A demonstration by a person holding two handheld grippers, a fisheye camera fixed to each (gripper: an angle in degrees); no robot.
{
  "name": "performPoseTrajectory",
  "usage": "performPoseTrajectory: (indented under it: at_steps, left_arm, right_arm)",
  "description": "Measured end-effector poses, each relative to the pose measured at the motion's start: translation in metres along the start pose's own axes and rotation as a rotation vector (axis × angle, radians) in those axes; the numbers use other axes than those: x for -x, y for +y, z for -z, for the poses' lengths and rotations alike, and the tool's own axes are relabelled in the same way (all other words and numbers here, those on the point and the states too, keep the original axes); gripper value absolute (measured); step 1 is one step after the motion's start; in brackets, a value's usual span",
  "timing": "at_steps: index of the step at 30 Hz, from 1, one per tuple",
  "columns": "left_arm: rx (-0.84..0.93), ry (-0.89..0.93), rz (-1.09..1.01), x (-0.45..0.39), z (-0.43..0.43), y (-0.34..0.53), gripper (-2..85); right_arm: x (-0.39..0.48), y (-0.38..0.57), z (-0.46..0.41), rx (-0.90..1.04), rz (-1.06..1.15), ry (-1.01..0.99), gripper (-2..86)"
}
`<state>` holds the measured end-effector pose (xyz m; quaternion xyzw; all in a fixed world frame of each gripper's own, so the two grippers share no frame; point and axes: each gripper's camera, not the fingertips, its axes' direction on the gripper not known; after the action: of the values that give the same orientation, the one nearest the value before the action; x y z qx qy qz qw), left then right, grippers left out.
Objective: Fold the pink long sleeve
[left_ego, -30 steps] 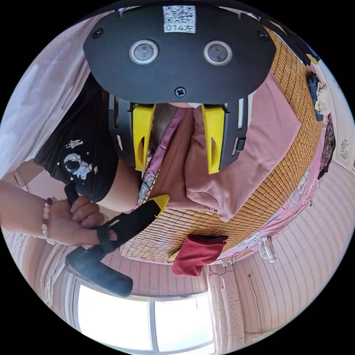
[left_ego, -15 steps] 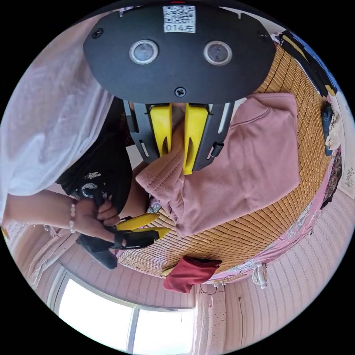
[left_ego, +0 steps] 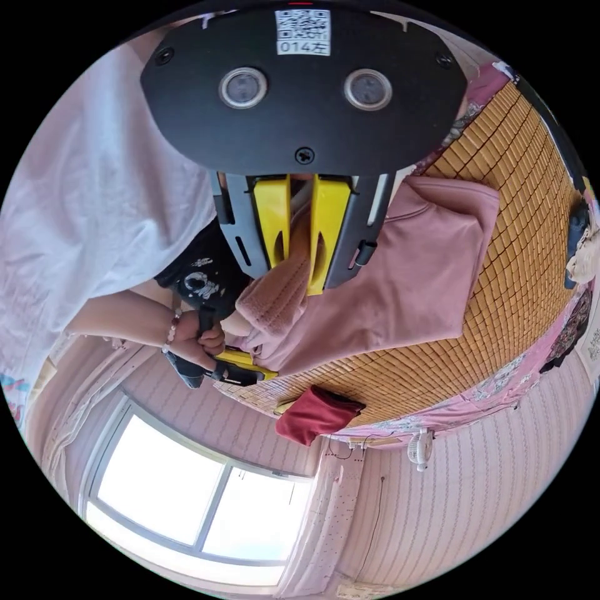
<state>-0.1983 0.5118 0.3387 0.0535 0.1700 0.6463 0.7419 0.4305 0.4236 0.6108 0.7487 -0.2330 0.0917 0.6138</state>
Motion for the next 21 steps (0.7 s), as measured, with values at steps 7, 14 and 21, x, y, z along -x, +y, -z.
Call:
performPoseTrajectory:
  at_steps: [7, 14, 21]
  left_arm:
    - [-0.139, 0.179, 0.092, 0.043, 0.012, -0.018, 3.7]
    - [-0.227, 0.088, 0.376, 0.140, 0.051, 0.003, 4.6]
    - [-0.148, -0.067, 0.730, 0.266, 0.030, 0.031, 5.1]
  right_arm:
    - [0.098, -0.021, -0.002, 0.076, 0.230, 0.222, 5.7]
    - [0.194, -0.034, -0.179, 0.293, 0.448, 0.347, 8.7]
    - [0.224, -0.035, -0.298, 0.388, 0.520, 0.451, 9.5]
